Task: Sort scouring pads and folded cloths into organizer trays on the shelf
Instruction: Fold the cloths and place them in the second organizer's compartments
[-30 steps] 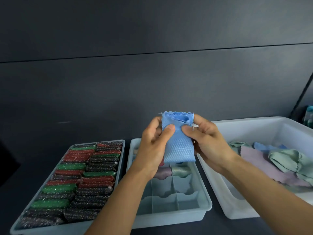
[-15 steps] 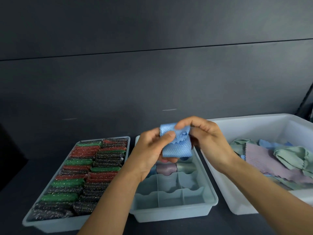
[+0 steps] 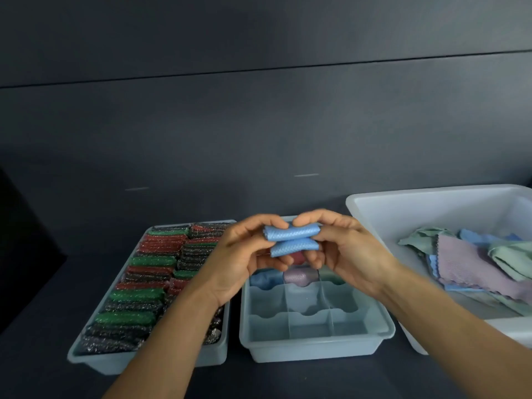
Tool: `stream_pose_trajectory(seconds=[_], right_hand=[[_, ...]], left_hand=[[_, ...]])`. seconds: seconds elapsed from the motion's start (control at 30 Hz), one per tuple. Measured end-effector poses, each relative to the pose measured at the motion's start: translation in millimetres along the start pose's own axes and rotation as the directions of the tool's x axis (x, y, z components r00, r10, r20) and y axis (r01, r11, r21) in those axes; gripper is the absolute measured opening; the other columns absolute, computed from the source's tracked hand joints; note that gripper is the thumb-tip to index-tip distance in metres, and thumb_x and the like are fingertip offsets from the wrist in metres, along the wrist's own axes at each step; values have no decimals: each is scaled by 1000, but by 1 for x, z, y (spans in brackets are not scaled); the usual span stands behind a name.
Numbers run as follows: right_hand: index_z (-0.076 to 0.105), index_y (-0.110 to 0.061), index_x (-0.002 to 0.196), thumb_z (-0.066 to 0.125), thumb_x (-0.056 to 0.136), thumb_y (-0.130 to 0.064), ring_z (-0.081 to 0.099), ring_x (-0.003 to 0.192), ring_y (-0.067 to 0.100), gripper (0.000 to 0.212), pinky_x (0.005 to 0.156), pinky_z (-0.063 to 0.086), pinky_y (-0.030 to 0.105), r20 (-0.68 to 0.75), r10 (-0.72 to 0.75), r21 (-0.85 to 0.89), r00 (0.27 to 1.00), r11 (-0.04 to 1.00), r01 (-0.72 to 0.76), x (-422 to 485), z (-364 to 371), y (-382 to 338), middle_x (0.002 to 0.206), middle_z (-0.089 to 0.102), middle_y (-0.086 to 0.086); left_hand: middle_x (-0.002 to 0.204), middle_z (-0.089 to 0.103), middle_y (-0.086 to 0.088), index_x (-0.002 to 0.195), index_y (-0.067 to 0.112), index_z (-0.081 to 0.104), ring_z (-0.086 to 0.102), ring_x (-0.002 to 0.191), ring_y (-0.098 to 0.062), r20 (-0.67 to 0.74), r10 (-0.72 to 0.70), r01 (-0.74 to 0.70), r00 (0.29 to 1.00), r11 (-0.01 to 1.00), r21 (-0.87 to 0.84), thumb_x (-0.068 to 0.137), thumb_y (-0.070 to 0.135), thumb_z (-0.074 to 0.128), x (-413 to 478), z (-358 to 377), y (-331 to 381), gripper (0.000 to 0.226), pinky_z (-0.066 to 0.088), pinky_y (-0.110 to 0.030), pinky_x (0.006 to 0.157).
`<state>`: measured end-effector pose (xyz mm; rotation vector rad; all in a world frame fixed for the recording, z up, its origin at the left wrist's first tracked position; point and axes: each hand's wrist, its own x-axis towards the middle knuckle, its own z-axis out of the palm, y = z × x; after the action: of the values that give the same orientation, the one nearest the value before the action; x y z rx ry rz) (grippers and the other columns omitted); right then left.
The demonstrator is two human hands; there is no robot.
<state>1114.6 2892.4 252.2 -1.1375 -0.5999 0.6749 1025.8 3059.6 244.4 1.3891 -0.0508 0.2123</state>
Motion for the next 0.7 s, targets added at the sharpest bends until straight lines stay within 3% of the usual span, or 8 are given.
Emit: stream_pose_trajectory(seconds=[0.1, 0.17, 0.23, 0.33, 0.4, 0.53, 0.6, 0.7], right_hand=[[74, -9, 87, 48, 87, -14, 47, 72, 35, 26, 58, 47, 30, 18, 127, -109, 992, 986, -124, 4, 2, 10, 85, 57, 29], [74, -13, 90, 61, 87, -19, 46, 73, 34, 14, 67, 43, 36, -7, 153, -295, 988, 944, -148, 5, 4, 24, 87, 55, 29], [70, -18, 92, 66, 86, -5, 43, 70, 28, 15, 68, 38, 36, -38, 133, -447, 990, 884, -136, 7, 6, 38, 79, 51, 19], [61, -19, 93, 70, 78, 0, 53, 68, 15, 26, 65, 43, 25, -113, 186, -626, 976, 750, -215, 12, 8, 54, 79, 58, 5], [61, -18, 85, 72, 74, -1, 55, 66, 11, 23, 64, 45, 24, -131, 222, -713, 966, 656, -247, 16, 9, 63, 79, 62, 0], [59, -25, 75, 76, 70, -15, 55, 55, 11, 20, 50, 46, 25, -166, 231, -848, 959, 462, -258, 24, 12, 81, 76, 64, -6], [60, -28, 76, 75, 70, -23, 59, 62, 11, 17, 55, 48, 24, -155, 219, -906, 963, 356, -227, 23, 13, 83, 80, 66, -10], [63, -33, 85, 73, 73, -28, 62, 84, 11, 17, 75, 46, 25, -115, 186, -983, 976, 120, -138, 20, 19, 83, 87, 64, -16]], left_hand=[[86, 68, -7, 82, 18, 74, 67, 75, -21, 47, -105, 101, 993, 991, 85, 85, 13, 50, -6, -21, 0, 25, 56, -29, 65], [83, 66, 10, 83, 20, 70, 61, 79, -7, 62, -113, 80, 992, 916, 392, 89, 14, 58, -9, -31, -2, 15, 50, -19, 69], [83, 66, 23, 87, 21, 63, 61, 82, -1, 85, -158, 76, 984, 795, 601, 89, 4, 64, -9, -39, -11, 17, 47, -14, 73], [99, 70, 10, 93, 24, 54, 67, 97, -12, 74, -234, 103, 969, 661, 744, 84, 3, 69, -8, -44, -24, 27, 54, -30, 82], [101, 70, 7, 95, 28, 51, 67, 96, -15, 63, -236, 67, 970, 503, 862, 81, 10, 72, -8, -45, -31, 31, 53, -38, 86], [106, 57, 10, 100, 33, 48, 52, 102, -12, 113, -143, -104, 983, 66, 992, 81, 25, 66, -7, -41, -37, 28, 33, -29, 87], [108, 53, 9, 108, 30, 50, 44, 98, -10, 123, -156, -122, 980, 15, 992, 84, 27, 64, -8, -39, -37, 28, 27, -28, 84], [112, 52, 9, 116, 28, 49, 37, 94, -9, 118, -225, -114, 967, 34, 993, 87, 28, 63, -9, -40, -37, 33, 24, -27, 82]])
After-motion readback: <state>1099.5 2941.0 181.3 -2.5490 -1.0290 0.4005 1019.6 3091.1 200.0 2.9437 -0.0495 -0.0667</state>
